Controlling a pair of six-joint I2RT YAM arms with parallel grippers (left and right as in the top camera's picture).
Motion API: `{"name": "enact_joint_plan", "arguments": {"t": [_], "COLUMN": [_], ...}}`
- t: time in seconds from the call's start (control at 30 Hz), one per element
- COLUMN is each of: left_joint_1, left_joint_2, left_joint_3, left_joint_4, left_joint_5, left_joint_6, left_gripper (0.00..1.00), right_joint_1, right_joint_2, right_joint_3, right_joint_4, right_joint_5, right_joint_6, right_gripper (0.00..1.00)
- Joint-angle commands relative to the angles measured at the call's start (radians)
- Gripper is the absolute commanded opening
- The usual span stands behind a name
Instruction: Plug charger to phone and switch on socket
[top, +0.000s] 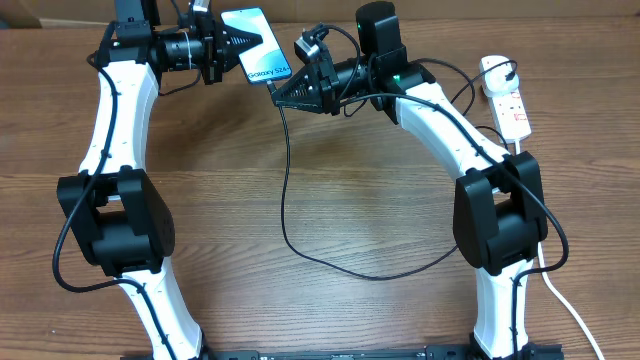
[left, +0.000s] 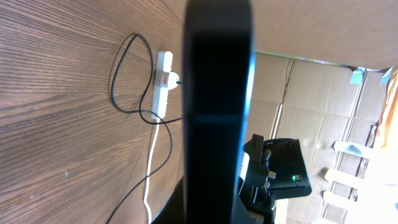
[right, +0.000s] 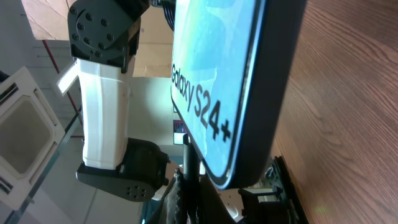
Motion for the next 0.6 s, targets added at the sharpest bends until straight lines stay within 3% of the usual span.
{"name": "enact_joint_plan", "arguments": {"t": [0.0,0.57], "left_joint_1": [0.001,0.002], "left_joint_2": [0.000,0.000], "left_joint_3": [0.010,0.010], "left_joint_4": [0.004,0.004], "left_joint_5": [0.055,0.064], "left_joint_6": [0.000,0.000], "left_gripper": [0.04,0.04], "right_joint_1": [0.003,-0.019], "right_joint_2": [-0.031,-0.031], "right_joint_3": [0.016,0.016], "right_joint_4": [0.007,0.008], "right_joint_5": [0.002,0.003], "right_joint_6": [0.003,0.003], "right_gripper": [0.04,0.04]}}
